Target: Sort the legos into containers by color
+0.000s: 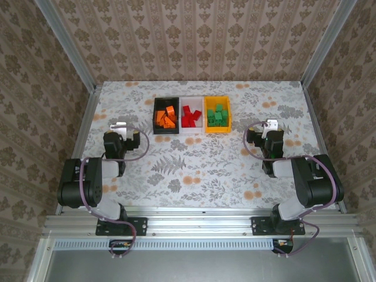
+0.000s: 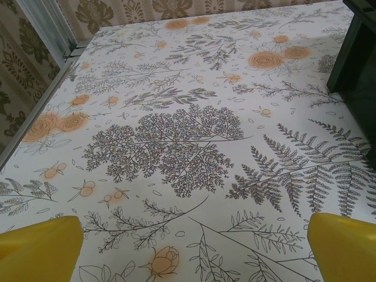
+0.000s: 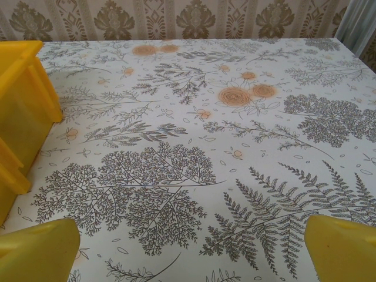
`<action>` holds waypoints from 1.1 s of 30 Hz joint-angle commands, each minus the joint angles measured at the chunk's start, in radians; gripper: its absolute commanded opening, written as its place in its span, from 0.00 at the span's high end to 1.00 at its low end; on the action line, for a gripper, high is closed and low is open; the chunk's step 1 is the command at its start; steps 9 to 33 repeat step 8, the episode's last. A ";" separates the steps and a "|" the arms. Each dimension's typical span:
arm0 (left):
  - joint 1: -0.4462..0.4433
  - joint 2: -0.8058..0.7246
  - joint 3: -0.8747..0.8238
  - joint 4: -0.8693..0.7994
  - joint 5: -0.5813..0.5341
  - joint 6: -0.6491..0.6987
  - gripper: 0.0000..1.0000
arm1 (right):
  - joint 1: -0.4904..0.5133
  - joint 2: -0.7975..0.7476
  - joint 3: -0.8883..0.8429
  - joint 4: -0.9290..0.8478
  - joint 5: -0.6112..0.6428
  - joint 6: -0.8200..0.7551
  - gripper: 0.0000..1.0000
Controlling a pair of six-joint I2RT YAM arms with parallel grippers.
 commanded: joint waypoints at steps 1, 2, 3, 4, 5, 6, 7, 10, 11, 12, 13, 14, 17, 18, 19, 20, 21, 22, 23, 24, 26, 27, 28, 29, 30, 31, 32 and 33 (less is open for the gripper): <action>0.002 -0.004 0.014 -0.019 0.009 -0.019 0.00 | -0.001 -0.006 0.002 -0.003 0.017 0.013 0.00; 0.004 -0.003 0.015 -0.021 0.011 -0.021 0.00 | -0.001 -0.006 0.002 -0.003 0.017 0.013 0.00; 0.004 -0.004 0.015 -0.021 0.012 -0.021 0.00 | -0.001 -0.006 0.002 -0.003 0.016 0.013 0.00; 0.004 -0.004 0.015 -0.021 0.012 -0.021 0.00 | -0.001 -0.006 0.002 -0.003 0.017 0.013 0.00; 0.004 -0.004 0.015 -0.020 0.012 -0.020 0.00 | -0.001 -0.006 0.002 -0.003 0.017 0.013 0.00; 0.004 -0.003 0.012 -0.014 0.012 -0.020 0.00 | -0.001 -0.006 0.003 -0.003 0.017 0.013 0.00; 0.004 -0.005 0.011 -0.015 0.012 -0.019 0.00 | -0.001 -0.006 0.002 -0.003 0.017 0.013 0.00; 0.004 -0.006 0.009 -0.012 0.012 -0.019 0.00 | -0.001 -0.006 0.002 -0.004 0.017 0.013 0.00; 0.004 -0.006 0.009 -0.012 0.012 -0.019 0.00 | -0.001 -0.006 0.002 -0.004 0.017 0.013 0.00; 0.004 -0.006 0.009 -0.012 0.012 -0.019 0.00 | -0.001 -0.006 0.002 -0.004 0.017 0.013 0.00; 0.004 -0.006 0.009 -0.012 0.012 -0.019 0.00 | -0.001 -0.006 0.002 -0.004 0.017 0.013 0.00; 0.004 -0.006 0.009 -0.012 0.012 -0.019 0.00 | -0.001 -0.006 0.002 -0.004 0.017 0.013 0.00; 0.004 -0.006 0.009 -0.012 0.012 -0.019 0.00 | -0.001 -0.006 0.002 -0.004 0.017 0.013 0.00; 0.004 -0.006 0.009 -0.012 0.012 -0.019 0.00 | -0.001 -0.006 0.002 -0.004 0.017 0.013 0.00; 0.004 -0.006 0.009 -0.012 0.012 -0.019 0.00 | -0.001 -0.006 0.002 -0.004 0.017 0.013 0.00; 0.004 -0.006 0.009 -0.012 0.012 -0.019 0.00 | -0.001 -0.006 0.002 -0.004 0.017 0.013 0.00; 0.004 -0.006 0.009 -0.012 0.012 -0.019 0.00 | -0.001 -0.006 0.002 -0.004 0.017 0.013 0.00; 0.004 -0.006 0.009 -0.012 0.012 -0.019 0.00 | -0.001 -0.006 0.002 -0.004 0.017 0.013 0.00; 0.004 -0.006 0.009 -0.012 0.012 -0.019 0.00 | -0.001 -0.006 0.002 -0.004 0.017 0.013 0.00; 0.004 -0.006 0.009 -0.012 0.012 -0.019 0.00 | -0.001 -0.006 0.002 -0.004 0.017 0.013 0.00; 0.004 -0.006 0.009 -0.012 0.012 -0.019 0.00 | -0.001 -0.006 0.002 -0.004 0.017 0.013 0.00; 0.004 -0.006 0.009 -0.012 0.012 -0.019 0.00 | -0.001 -0.006 0.002 -0.004 0.017 0.013 0.00; 0.004 -0.006 0.009 -0.012 0.012 -0.019 0.00 | -0.001 -0.006 0.002 -0.004 0.017 0.013 0.00; 0.004 -0.006 0.009 -0.012 0.012 -0.019 0.00 | -0.001 -0.006 0.002 -0.004 0.017 0.013 0.00; 0.004 -0.006 0.009 -0.012 0.012 -0.019 0.00 | -0.001 -0.006 0.002 -0.004 0.017 0.013 0.00; 0.004 -0.006 0.009 -0.012 0.012 -0.019 0.00 | -0.001 -0.006 0.002 -0.004 0.017 0.013 0.00; 0.004 -0.006 0.009 -0.012 0.012 -0.019 0.00 | -0.001 -0.006 0.002 -0.004 0.017 0.013 0.00; 0.004 -0.006 0.009 -0.012 0.012 -0.019 0.00 | -0.001 -0.006 0.002 -0.004 0.017 0.013 0.00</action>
